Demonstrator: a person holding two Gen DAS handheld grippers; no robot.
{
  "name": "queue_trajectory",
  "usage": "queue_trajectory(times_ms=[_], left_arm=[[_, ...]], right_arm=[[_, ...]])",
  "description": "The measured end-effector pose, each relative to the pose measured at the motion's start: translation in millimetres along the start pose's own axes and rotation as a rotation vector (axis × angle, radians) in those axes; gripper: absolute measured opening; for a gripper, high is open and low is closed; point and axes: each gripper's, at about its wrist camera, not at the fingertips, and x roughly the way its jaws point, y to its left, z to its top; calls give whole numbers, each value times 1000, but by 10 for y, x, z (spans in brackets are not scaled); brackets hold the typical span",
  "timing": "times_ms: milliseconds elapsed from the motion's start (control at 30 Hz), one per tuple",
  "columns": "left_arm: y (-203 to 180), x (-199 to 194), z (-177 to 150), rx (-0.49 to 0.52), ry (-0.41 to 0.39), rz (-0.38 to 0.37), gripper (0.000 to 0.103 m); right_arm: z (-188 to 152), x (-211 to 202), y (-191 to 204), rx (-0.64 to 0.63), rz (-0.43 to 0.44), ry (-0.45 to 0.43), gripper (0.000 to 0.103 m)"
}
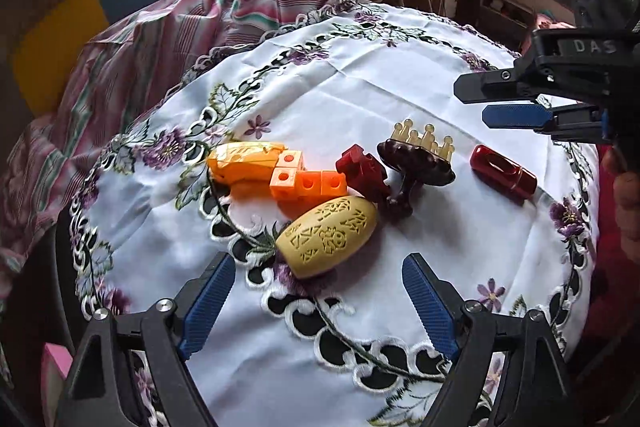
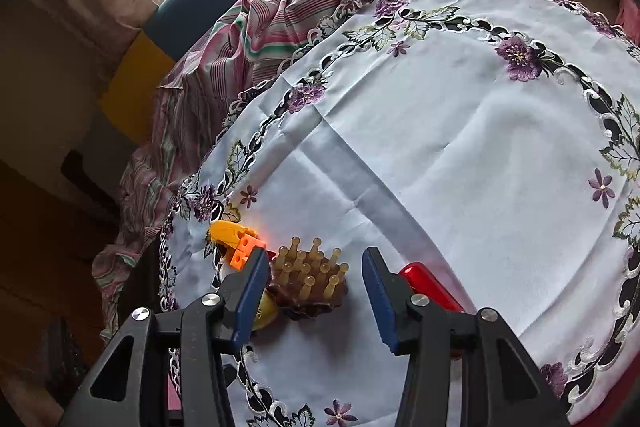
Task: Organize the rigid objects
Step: 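Move both tools back over the remaining toys on the tablecloth, then grasp the yellow oval toy with the left tool while the right tool grasps the red cylinder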
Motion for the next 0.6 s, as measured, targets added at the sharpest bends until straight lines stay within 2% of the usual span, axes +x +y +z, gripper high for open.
queue_trajectory(times_ms=[233, 333, 400, 433, 467, 600], left_arm=[[25, 386, 102, 111, 61, -49, 87], [13, 484, 141, 127, 66, -54, 87], [30, 529, 160, 105, 68, -72, 78], [40, 554, 157, 82, 82, -105, 61], [37, 569, 147, 64, 90, -116, 51], [-15, 482, 46, 18, 74, -113, 45]], right_arm=[[19, 25, -50, 30, 3, 9, 50], [33, 29, -75, 41, -2, 6, 50], [38, 35, -82, 42, -6, 7, 50], [38, 39, -86, 42, -11, 7, 50], [40, 43, -92, 42, -17, 7, 50], [59, 36, -141, 58, -33, 1, 50]])
